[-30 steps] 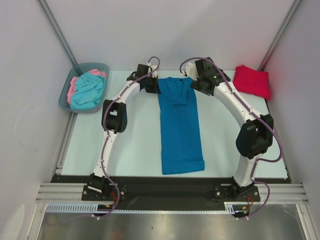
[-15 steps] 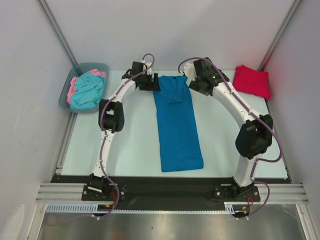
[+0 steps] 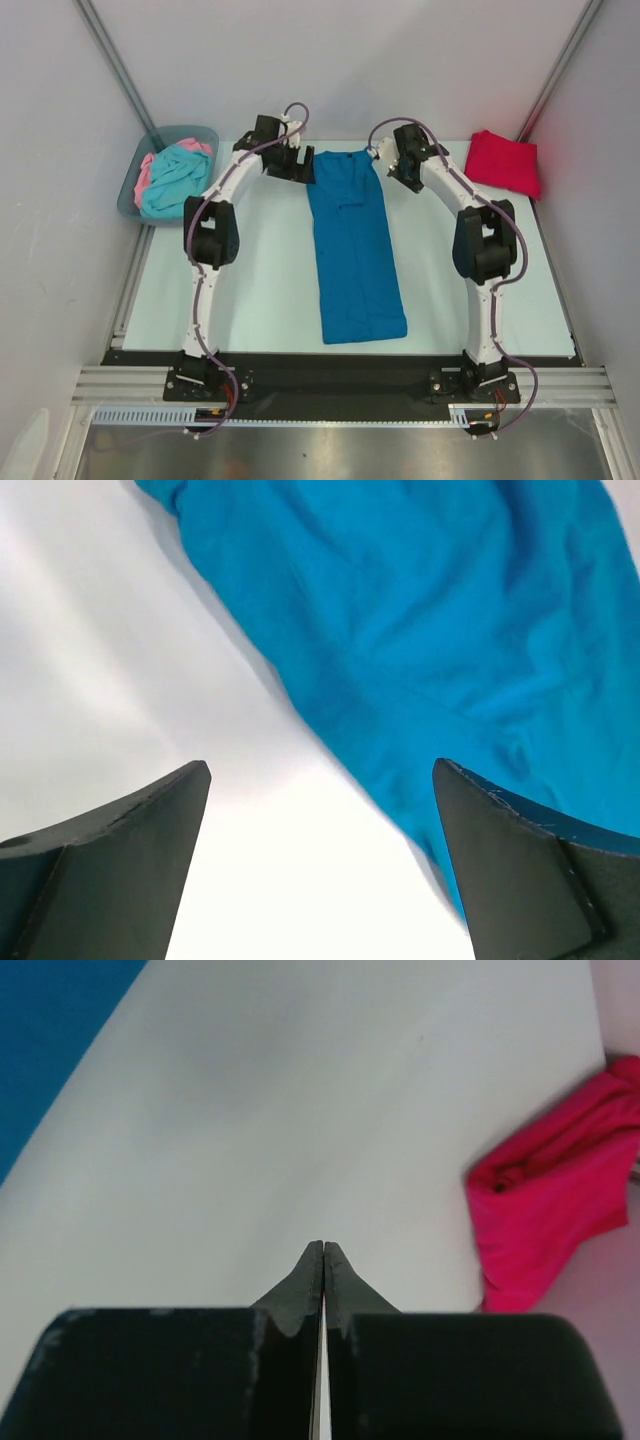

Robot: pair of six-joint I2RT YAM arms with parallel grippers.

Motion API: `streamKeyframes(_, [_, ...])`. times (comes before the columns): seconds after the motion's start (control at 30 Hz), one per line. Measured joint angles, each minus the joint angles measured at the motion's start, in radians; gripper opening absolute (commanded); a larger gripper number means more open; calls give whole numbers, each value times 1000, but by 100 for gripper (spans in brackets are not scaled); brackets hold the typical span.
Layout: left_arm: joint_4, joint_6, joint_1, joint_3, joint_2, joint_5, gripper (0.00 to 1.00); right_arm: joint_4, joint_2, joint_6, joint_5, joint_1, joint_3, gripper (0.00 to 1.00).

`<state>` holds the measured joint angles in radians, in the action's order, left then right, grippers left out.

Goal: Fold and stack the t-shirts
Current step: Fold the tshirt

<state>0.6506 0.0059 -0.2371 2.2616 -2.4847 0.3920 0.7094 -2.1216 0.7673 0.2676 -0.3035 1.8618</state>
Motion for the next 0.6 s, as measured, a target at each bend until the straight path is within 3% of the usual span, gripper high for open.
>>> streamKeyframes(0.23, [34, 115, 0, -63, 149, -60, 100, -43, -155, -35, -68, 12, 178, 0])
streamKeyframes(0.6, [56, 270, -11, -227, 312, -264, 100, -301, -278, -44, -86, -18, 235, 0])
